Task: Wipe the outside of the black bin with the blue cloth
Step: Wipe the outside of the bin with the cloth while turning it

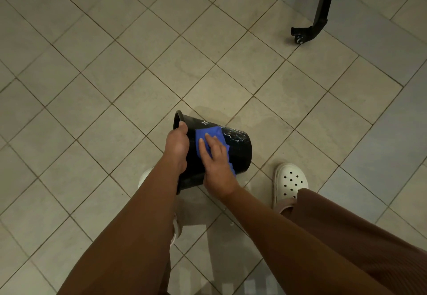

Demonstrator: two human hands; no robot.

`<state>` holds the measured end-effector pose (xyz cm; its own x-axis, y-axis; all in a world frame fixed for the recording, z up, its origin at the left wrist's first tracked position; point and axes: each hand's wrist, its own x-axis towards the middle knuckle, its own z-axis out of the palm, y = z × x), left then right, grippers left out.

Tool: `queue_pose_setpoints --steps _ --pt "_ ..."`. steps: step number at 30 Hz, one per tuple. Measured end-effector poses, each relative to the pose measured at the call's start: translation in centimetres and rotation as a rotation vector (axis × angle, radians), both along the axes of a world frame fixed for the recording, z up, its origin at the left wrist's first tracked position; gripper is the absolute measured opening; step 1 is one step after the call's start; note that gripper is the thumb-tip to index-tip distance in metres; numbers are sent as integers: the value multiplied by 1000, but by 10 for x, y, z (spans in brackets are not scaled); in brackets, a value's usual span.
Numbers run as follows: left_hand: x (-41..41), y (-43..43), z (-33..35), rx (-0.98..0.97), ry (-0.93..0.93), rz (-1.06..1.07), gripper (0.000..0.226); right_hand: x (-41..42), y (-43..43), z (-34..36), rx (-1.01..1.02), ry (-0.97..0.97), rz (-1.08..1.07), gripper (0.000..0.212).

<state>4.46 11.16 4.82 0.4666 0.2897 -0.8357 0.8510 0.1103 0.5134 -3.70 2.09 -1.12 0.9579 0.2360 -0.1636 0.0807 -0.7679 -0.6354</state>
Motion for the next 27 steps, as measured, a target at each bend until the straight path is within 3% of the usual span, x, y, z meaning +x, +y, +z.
queue_pose_setpoints --steps 6,12,17,20,24,27 --pt "0 0 0 6 -30 19 46 21 -4 1 -40 -14 83 83" --pt "-2 -3 4 28 -32 0 41 10 -2 5 -100 0 -44 81" --pt "-2 -3 2 36 -31 -72 50 18 9 6 -4 -40 52 82" --pt "-3 -1 -2 36 -53 -43 48 27 -1 7 -65 12 120 77" --pt "-4 -4 -1 56 -69 0 41 23 -16 1 -218 163 -2 84" --pt "-3 -2 -1 43 -46 37 41 9 -10 -2 -211 154 -48 85"
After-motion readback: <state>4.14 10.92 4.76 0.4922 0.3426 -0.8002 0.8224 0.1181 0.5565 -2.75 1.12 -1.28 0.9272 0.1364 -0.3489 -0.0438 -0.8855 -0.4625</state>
